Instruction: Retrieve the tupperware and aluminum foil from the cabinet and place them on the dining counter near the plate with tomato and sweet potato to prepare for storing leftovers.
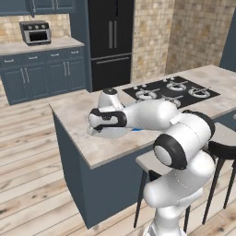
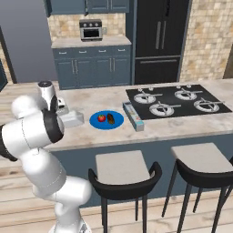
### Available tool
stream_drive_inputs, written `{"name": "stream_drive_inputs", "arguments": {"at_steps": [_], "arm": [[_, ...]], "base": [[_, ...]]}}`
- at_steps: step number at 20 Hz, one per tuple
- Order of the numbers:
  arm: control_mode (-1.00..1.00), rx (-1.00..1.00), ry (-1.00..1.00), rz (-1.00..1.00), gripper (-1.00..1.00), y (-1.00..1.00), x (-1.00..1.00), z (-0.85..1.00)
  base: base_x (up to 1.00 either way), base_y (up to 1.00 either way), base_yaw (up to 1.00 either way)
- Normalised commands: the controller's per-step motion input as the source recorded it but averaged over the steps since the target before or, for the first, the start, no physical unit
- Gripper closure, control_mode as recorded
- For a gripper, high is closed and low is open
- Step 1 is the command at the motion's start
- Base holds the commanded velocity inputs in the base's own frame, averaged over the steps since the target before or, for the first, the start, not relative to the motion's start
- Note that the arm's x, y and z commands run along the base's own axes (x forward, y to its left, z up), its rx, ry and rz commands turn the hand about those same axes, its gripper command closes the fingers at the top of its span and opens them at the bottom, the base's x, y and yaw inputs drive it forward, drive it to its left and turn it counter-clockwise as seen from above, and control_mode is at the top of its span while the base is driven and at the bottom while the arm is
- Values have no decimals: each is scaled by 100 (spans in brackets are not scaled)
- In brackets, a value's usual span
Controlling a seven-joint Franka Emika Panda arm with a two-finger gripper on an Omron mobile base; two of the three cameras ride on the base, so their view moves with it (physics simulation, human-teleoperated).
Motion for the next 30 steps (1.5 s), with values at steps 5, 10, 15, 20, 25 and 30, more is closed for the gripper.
{"name": "stream_drive_inputs", "arguments": {"at_steps": [5, 10, 15, 20, 25, 30], "arm": [[-100, 0, -1, 0, 100, 0, 45, -49], [-100, 0, 0, 0, 100, 0, 41, -54], [-100, 0, 0, 0, 100, 0, 44, -49], [-100, 0, 0, 0, 100, 0, 43, -45], [-100, 0, -2, 0, -100, 0, 33, -16], [-100, 0, -10, 0, -100, -7, 2, 31]], "base": [[0, 0, 0], [0, 0, 0], [0, 0, 0], [0, 0, 0], [0, 0, 0], [0, 0, 0]]}}
